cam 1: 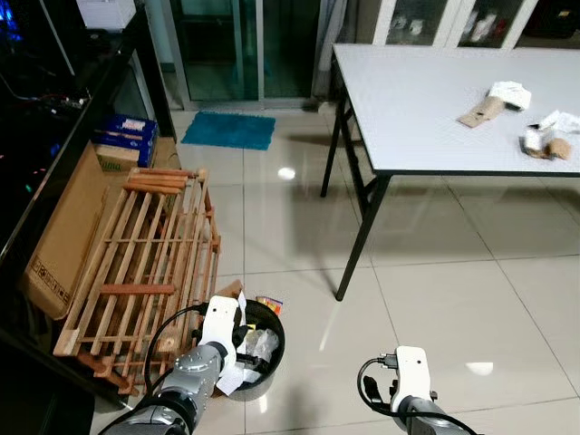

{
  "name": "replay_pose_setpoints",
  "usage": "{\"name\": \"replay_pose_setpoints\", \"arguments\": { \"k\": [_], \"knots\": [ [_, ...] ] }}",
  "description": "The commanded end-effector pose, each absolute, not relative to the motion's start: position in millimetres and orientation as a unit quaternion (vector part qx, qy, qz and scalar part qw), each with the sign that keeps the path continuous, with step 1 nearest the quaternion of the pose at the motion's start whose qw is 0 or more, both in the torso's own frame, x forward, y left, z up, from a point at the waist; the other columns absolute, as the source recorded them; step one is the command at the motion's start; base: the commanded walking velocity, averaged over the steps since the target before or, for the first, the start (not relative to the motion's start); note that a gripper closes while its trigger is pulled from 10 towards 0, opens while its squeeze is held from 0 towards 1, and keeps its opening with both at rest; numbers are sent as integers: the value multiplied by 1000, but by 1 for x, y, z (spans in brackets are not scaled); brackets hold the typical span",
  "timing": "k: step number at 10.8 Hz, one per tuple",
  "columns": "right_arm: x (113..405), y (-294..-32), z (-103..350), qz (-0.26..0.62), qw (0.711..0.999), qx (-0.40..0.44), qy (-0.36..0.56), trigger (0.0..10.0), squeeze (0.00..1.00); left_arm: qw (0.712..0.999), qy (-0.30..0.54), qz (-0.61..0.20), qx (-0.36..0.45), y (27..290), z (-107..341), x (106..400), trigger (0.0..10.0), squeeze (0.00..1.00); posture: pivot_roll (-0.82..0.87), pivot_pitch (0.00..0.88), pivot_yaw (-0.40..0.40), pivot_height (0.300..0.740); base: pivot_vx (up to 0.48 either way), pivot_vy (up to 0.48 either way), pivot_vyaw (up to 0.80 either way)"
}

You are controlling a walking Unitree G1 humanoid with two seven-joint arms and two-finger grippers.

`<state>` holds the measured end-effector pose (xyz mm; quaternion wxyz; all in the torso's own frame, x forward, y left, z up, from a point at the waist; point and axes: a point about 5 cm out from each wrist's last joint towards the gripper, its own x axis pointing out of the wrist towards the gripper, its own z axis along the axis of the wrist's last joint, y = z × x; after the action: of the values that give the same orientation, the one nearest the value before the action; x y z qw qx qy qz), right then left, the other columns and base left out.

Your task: Picking trash to rubbish bin

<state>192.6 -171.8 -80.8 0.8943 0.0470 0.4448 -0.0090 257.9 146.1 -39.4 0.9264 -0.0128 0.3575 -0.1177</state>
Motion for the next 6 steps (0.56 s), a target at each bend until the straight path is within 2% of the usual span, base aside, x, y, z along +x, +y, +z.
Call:
{"name": "replay_pose_setpoints", "arguments": {
  "k": [1,6],
  "knots": [
    [191,-173,-82,-10,892,44,451,10000,0,926,358,-116,-10,146,-39,259,10000,0,38,38,-36,740,266,0,0],
    [190,-174,-82,-10,890,42,453,10000,0,927,358,-113,-12,147,-39,259,10000,0,39,37,-40,740,265,0,0]
  ]
}}
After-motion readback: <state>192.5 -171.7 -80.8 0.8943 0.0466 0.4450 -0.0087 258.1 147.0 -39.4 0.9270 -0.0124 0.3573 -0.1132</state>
